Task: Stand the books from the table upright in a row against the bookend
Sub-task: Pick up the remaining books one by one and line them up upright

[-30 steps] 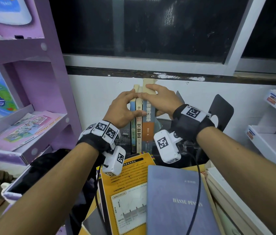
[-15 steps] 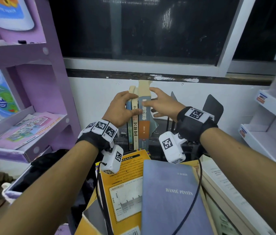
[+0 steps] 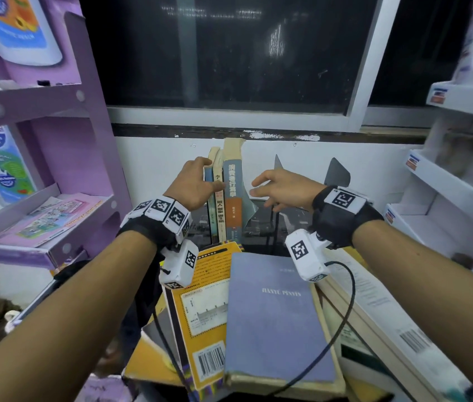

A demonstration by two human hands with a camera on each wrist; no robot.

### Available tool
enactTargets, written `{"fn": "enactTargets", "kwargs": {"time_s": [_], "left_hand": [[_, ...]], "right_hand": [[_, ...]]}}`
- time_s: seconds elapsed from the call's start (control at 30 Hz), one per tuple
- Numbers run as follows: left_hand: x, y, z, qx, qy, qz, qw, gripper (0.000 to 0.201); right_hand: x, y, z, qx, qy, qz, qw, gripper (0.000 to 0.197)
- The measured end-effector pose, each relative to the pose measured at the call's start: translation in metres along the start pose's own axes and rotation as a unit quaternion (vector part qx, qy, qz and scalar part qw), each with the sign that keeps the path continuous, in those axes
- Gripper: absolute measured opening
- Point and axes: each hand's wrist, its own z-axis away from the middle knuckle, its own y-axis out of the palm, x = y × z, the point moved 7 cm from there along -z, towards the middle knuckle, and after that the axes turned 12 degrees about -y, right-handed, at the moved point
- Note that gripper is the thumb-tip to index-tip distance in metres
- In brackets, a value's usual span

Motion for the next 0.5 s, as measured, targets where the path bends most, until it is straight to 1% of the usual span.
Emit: {"fn": "enactTargets", "kwargs": {"time_s": [0.17,0.27,0.37,0.5], "left_hand": [[0.000,-0.002,0.023,-0.005,-0.015,-0.016,1.000,0.065],[-0.001,0.003,0.042,0.014,-0.023,-0.018,0.999,0.067],[0.003,0.016,0.060,0.078,-0.056,-0.032,0.995,0.067],[0.002,0.038,0.091,0.184,-0.091,-0.088,0.975,0.062]], "right_hand": [[-0.003,0.006,0.036,0.045,0.014,0.041,0.998,0.033],[-0.006,0.011,0.057,0.058,0.034,0.054,0.996,0.034],[-0.010,0.017,0.073,0.078,0.060,0.066,0.993,0.038],[-0.010,0.020,0.095,0.082,0.079,0.085,0.990,0.047]]}}
